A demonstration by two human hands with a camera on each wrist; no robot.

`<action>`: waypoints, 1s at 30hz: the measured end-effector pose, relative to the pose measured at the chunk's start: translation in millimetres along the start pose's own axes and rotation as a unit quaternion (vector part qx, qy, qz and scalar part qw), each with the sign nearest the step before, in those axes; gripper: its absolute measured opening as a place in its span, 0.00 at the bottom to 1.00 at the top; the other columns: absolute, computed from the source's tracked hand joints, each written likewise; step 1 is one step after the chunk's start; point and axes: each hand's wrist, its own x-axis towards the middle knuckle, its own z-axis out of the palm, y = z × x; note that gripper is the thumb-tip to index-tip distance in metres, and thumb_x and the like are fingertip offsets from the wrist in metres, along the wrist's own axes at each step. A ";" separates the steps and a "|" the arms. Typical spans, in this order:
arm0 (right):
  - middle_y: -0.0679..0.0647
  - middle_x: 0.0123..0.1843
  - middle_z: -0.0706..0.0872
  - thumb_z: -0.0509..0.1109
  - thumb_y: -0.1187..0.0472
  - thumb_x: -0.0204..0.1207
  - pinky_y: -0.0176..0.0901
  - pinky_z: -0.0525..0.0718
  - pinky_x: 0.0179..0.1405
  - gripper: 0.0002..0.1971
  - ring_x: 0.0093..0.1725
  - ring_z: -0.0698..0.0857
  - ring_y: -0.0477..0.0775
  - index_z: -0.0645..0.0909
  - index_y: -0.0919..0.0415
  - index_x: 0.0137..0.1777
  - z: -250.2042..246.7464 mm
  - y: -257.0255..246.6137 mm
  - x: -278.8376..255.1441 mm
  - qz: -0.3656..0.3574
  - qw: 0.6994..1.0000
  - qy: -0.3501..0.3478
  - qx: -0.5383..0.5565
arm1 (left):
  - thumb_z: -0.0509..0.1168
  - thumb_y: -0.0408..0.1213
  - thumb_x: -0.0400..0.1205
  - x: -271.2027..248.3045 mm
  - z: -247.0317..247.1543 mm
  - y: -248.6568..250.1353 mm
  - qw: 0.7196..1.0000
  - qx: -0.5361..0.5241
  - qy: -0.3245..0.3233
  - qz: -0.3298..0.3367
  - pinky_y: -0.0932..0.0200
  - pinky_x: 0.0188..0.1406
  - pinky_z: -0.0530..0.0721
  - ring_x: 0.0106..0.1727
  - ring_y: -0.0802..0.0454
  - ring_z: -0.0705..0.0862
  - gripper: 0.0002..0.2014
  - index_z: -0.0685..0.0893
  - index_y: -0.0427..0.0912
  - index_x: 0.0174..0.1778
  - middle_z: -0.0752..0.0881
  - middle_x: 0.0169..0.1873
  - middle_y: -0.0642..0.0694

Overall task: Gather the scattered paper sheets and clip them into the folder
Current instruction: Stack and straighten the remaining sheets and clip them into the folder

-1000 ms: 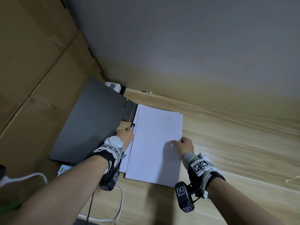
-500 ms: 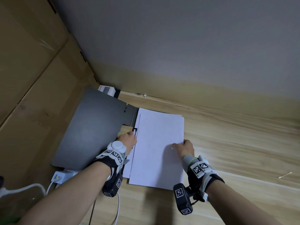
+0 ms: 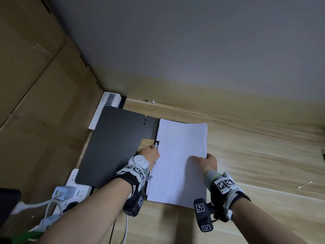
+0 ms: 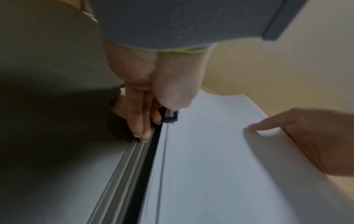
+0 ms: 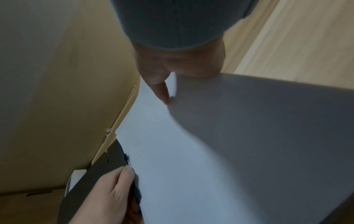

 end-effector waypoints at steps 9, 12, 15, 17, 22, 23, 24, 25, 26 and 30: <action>0.60 0.42 0.92 0.83 0.71 0.62 0.55 0.90 0.45 0.15 0.40 0.91 0.65 0.86 0.62 0.48 -30.3 6.3 1.4 -0.026 0.997 -0.053 0.042 | 0.53 0.30 0.86 7.8 1.6 6.9 0.965 -0.231 0.038 -0.121 0.54 0.39 0.74 0.57 0.36 0.86 0.14 0.75 0.28 0.64 0.85 0.59 0.32; 0.62 0.44 0.90 0.83 0.72 0.62 0.56 0.89 0.46 0.17 0.43 0.90 0.66 0.85 0.64 0.49 -62.4 18.0 10.9 -0.010 0.999 0.001 0.050 | 0.50 0.35 0.88 13.6 4.2 14.4 0.948 -0.267 0.070 -0.157 0.58 0.30 0.69 0.55 0.36 0.87 0.16 0.77 0.29 0.61 0.88 0.55 0.32; 0.63 0.45 0.91 0.83 0.72 0.61 0.59 0.89 0.48 0.17 0.44 0.90 0.67 0.86 0.67 0.50 -98.8 33.4 19.6 0.000 0.998 0.047 0.038 | 0.51 0.37 0.88 18.2 6.9 18.3 0.952 -0.251 0.083 -0.155 0.59 0.22 0.55 0.54 0.38 0.88 0.16 0.79 0.30 0.60 0.88 0.54 0.33; 0.64 0.45 0.91 0.83 0.72 0.60 0.58 0.89 0.48 0.16 0.42 0.90 0.65 0.87 0.66 0.49 -113.6 41.1 21.0 -0.013 0.997 0.063 0.033 | 0.51 0.39 0.88 19.6 7.0 19.7 0.951 -0.248 0.096 -0.157 0.60 0.23 0.57 0.52 0.39 0.88 0.17 0.79 0.30 0.59 0.88 0.53 0.34; 0.62 0.44 0.89 0.81 0.73 0.63 0.52 0.86 0.46 0.17 0.40 0.88 0.62 0.85 0.63 0.51 -111.0 40.3 17.3 -0.066 0.997 0.049 0.013 | 0.54 0.49 0.87 19.8 10.6 12.0 0.954 -0.246 0.088 -0.150 0.55 0.36 0.73 0.39 0.40 0.81 0.21 0.80 0.32 0.56 0.89 0.48 0.36; 0.62 0.44 0.90 0.82 0.73 0.63 0.54 0.88 0.47 0.17 0.41 0.88 0.63 0.85 0.63 0.51 -109.2 40.1 17.0 -0.072 0.996 0.046 0.005 | 0.54 0.49 0.87 19.8 9.7 12.2 0.952 -0.250 0.086 -0.151 0.55 0.35 0.74 0.38 0.41 0.80 0.21 0.80 0.33 0.55 0.88 0.48 0.36; 0.62 0.45 0.90 0.82 0.72 0.63 0.57 0.89 0.49 0.17 0.42 0.89 0.64 0.85 0.62 0.51 -107.3 40.2 17.6 -0.078 0.996 0.042 -0.001 | 0.55 0.49 0.86 18.3 7.5 12.6 0.952 -0.253 0.083 -0.151 0.55 0.35 0.75 0.38 0.41 0.80 0.21 0.79 0.33 0.54 0.88 0.47 0.37; 0.62 0.45 0.90 0.82 0.71 0.63 0.59 0.89 0.51 0.17 0.44 0.90 0.65 0.85 0.62 0.51 -104.7 40.5 18.6 -0.078 0.996 0.037 -0.007 | 0.55 0.49 0.86 15.6 4.3 13.1 0.952 -0.252 0.084 -0.154 0.54 0.35 0.76 0.40 0.41 0.82 0.20 0.78 0.33 0.54 0.86 0.46 0.37; 0.62 0.46 0.91 0.82 0.70 0.63 0.60 0.90 0.52 0.16 0.45 0.90 0.65 0.85 0.60 0.50 -102.0 41.0 19.3 -0.078 0.996 0.033 -0.015 | 0.56 0.49 0.86 12.9 1.9 14.1 0.949 -0.255 0.096 -0.158 0.53 0.36 0.78 0.43 0.40 0.85 0.18 0.75 0.34 0.54 0.84 0.46 0.38; 0.57 0.46 0.91 0.81 0.62 0.57 0.60 0.89 0.52 0.20 0.46 0.90 0.63 0.84 0.57 0.51 -92.8 44.6 23.7 -0.078 0.995 0.049 -0.033 | 0.56 0.40 0.85 -1.6 -1.8 24.8 0.933 -0.261 0.226 -0.100 0.51 0.40 0.79 0.49 0.40 0.84 0.13 0.72 0.39 0.62 0.82 0.53 0.42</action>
